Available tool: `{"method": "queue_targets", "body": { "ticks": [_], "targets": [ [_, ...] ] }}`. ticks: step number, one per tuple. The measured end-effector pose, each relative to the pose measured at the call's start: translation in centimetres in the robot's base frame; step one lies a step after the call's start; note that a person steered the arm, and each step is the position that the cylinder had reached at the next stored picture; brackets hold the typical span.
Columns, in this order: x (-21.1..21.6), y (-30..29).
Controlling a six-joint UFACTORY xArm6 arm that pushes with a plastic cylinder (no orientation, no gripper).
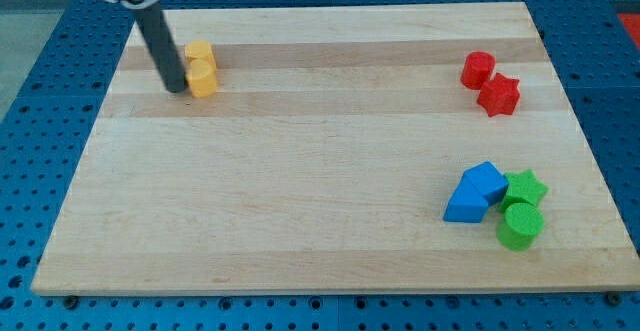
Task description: Slide the yellow heart closer to red circle
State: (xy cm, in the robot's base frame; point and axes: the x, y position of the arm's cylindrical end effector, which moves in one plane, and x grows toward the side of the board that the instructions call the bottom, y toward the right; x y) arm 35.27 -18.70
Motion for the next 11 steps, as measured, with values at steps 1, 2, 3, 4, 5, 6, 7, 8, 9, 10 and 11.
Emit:
{"method": "queue_targets", "body": {
  "ticks": [1, 2, 3, 4, 5, 6, 7, 8, 9, 10, 11],
  "targets": [
    [0.0, 5.4],
    [0.0, 10.7],
    [0.0, 15.9],
    [0.0, 19.8],
    [0.2, 19.7],
    [0.6, 15.7],
    [0.8, 10.0],
    [1.5, 4.7],
    [2.1, 2.5],
    [-3.1, 3.5],
    [-3.1, 3.8]
  ]
}}
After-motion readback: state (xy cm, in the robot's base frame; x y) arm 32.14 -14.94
